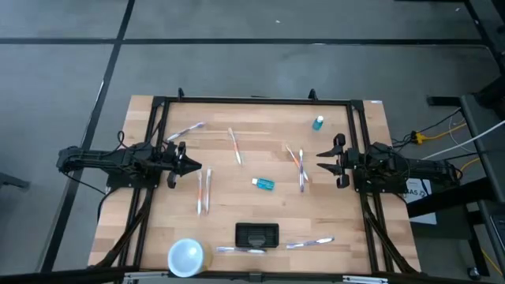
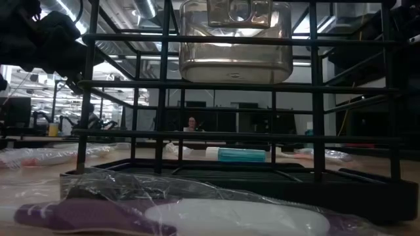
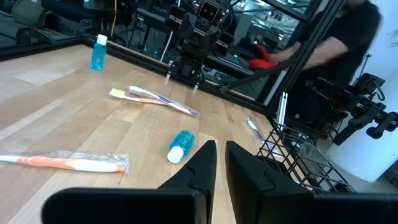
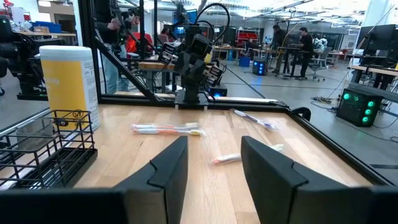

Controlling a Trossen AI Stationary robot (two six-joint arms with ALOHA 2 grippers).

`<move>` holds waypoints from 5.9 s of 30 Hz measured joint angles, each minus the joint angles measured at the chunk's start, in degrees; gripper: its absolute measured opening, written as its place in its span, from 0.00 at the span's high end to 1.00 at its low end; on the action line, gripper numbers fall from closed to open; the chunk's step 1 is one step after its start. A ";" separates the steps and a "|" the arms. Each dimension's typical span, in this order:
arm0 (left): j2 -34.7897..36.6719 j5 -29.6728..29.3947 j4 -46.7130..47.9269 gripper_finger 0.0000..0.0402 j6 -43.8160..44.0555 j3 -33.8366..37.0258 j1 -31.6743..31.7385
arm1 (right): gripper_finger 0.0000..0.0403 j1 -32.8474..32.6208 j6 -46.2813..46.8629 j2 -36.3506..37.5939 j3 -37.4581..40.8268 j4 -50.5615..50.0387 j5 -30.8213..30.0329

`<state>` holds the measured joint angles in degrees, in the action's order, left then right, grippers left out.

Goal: Pick & Place toothbrushing station

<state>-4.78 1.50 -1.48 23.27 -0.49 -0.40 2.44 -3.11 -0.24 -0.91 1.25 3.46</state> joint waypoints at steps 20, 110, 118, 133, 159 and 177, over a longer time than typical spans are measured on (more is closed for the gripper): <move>0.01 0.00 0.02 0.92 0.00 0.02 0.00 | 0.62 -0.01 -0.01 -0.01 0.00 -0.01 0.00; -43.08 -16.48 3.02 0.92 -5.40 -50.91 0.70 | 0.62 -5.66 34.07 -56.41 -80.15 -70.39 -22.20; -46.99 -26.30 6.38 0.88 -0.35 -59.91 2.10 | 0.62 1.67 55.81 -63.08 -81.22 -81.39 -20.92; -42.25 -26.39 25.31 0.86 -3.07 -61.13 2.03 | 0.62 21.23 51.50 -72.89 -71.59 -76.73 -17.94; -36.20 -12.24 23.84 0.84 -6.23 -61.13 2.03 | 0.54 39.40 11.57 -87.85 -71.25 -67.66 -15.63; -39.84 -12.92 15.64 0.84 0.38 -61.13 2.03 | 0.50 43.12 2.43 -94.11 -71.25 -65.15 -11.52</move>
<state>-44.61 -11.42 14.17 23.65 -61.63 1.63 45.56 -0.69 -94.35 -72.16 -63.90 -8.06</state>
